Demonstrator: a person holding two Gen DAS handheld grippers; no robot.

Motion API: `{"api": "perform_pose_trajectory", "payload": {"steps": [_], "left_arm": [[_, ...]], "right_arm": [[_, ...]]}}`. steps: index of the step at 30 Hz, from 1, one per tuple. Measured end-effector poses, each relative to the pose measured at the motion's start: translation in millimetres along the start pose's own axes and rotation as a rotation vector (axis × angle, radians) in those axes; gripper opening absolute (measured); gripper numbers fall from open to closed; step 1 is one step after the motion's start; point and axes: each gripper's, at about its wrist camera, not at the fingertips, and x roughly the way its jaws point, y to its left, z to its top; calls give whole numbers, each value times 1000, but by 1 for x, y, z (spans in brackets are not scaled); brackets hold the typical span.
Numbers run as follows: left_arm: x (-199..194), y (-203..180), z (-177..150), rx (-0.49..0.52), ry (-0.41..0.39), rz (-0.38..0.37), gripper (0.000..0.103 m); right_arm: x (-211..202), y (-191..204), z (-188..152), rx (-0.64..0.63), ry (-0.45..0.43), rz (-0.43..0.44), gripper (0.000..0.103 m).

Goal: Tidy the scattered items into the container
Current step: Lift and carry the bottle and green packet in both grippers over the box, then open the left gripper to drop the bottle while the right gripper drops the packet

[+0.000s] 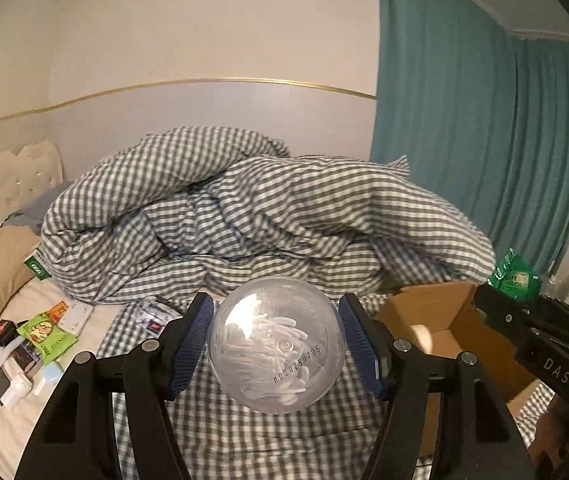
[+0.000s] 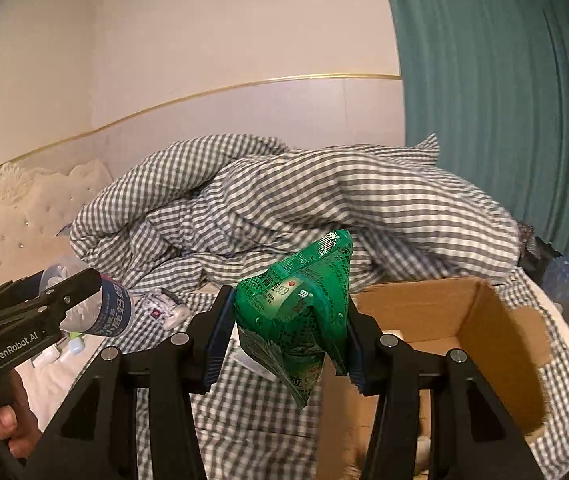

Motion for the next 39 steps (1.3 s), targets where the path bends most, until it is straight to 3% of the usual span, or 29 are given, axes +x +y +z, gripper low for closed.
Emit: {"api": "perform_pose_trajectory", "payload": {"steps": [20, 28, 39], "left_arm": [[27, -134, -3, 78, 36, -188, 66], [41, -177, -10, 131, 62, -225, 66], [76, -208, -32, 184, 128, -258, 66]], "right_arm": [[-42, -142, -17, 85, 59, -231, 49], [-23, -179, -36, 134, 120, -243, 49], [16, -202, -67, 162, 231, -228, 50]]}}
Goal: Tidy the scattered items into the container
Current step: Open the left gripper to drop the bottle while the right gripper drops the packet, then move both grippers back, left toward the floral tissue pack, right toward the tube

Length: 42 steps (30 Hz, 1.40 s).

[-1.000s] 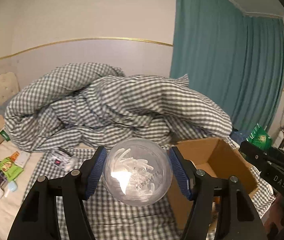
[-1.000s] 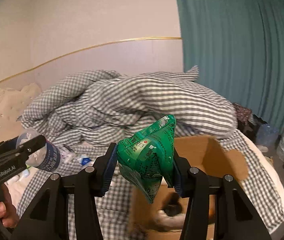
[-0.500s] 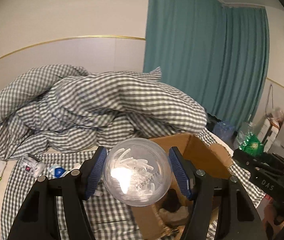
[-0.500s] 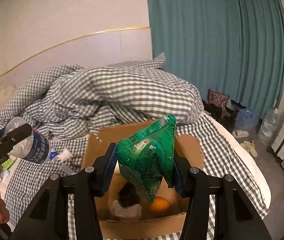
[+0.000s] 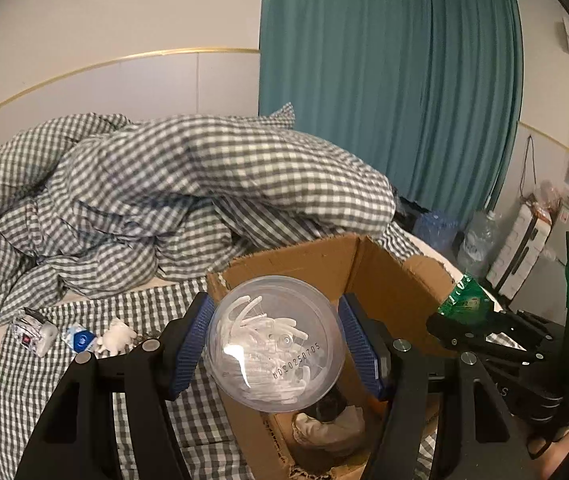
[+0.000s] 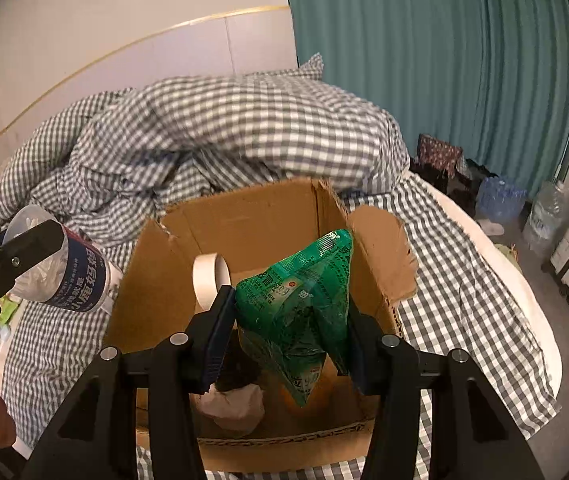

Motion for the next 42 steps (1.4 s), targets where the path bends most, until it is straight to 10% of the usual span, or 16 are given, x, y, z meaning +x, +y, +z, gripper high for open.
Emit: {"api": "perform_pose_trajectory", "payload": {"steps": [8, 23, 26, 42], "left_arm": [[27, -9, -4, 16, 44, -19, 66], [67, -44, -14, 57, 110, -86, 68], [63, -43, -11, 45, 90, -109, 91], [9, 9, 3, -38, 10, -37, 101]], "right_arm": [[8, -17, 1, 36, -12, -28, 86], [-6, -49, 10, 110, -79, -71, 91], [-8, -50, 9, 116, -79, -73, 91], [-43, 1, 23, 54, -144, -55, 99]]}}
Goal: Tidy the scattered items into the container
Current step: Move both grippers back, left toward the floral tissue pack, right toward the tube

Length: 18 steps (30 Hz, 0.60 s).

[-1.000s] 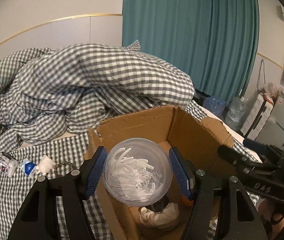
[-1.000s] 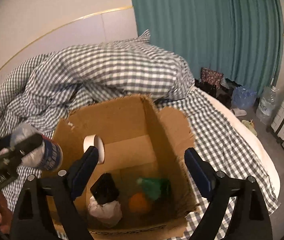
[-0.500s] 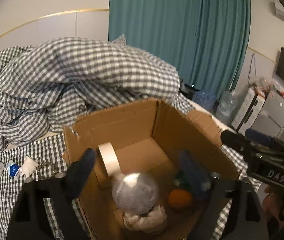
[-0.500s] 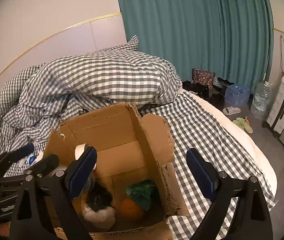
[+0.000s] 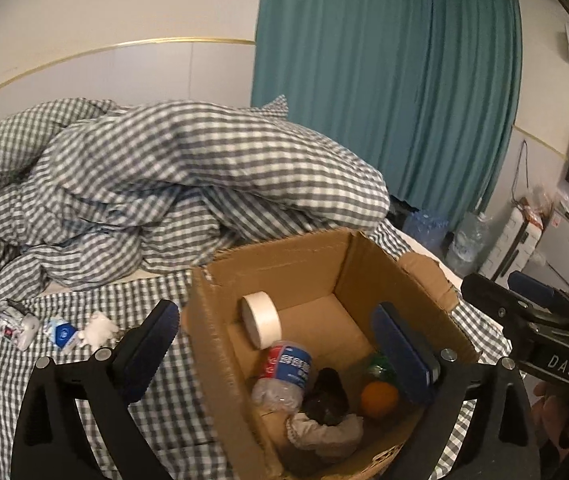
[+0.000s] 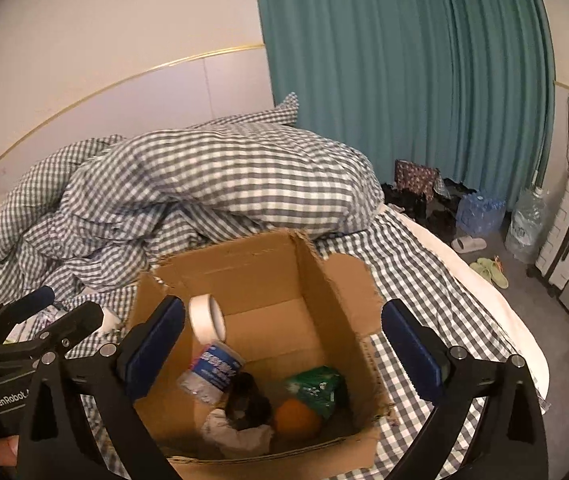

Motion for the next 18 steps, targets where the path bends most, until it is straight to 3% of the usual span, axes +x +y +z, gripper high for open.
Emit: {"api": "perform_pose_trajectory", "payload": {"steps": [11, 18], "left_arm": [[-44, 45, -2, 24, -24, 103, 103], [-76, 104, -9, -44, -43, 181, 103]], "right_arm": [[-24, 50, 4, 13, -59, 67, 103], [-33, 103, 4, -34, -76, 115, 103]]}}
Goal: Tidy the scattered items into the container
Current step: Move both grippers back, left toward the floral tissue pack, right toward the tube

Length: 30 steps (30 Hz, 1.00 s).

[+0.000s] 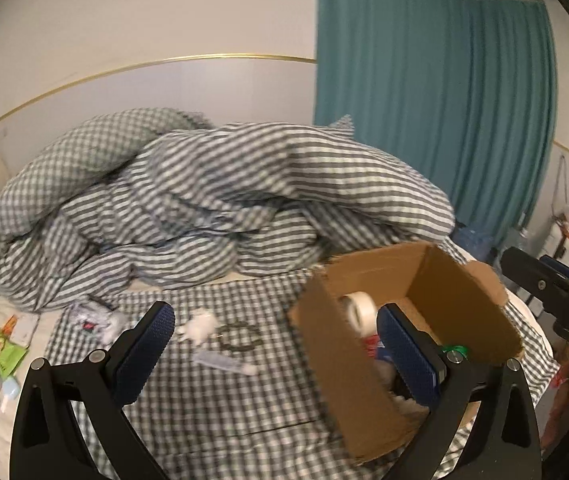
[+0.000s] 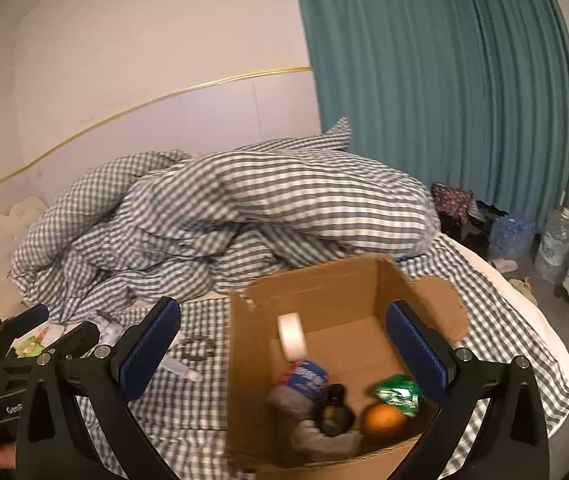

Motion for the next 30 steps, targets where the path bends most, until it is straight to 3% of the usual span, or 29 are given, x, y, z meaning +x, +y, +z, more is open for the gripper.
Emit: {"api": "perform_pose_trajectory", "payload": {"steps": [9, 16, 30], "left_arm": [[-34, 74, -5, -62, -49, 107, 103], [-41, 129, -14, -122, -31, 192, 103], [0, 196, -32, -182, 36, 242, 103]], "right_arm": [[3, 71, -4, -67, 11, 52, 103], [15, 125, -13, -131, 35, 112, 103], [89, 177, -48, -215, 185, 167, 103]]}}
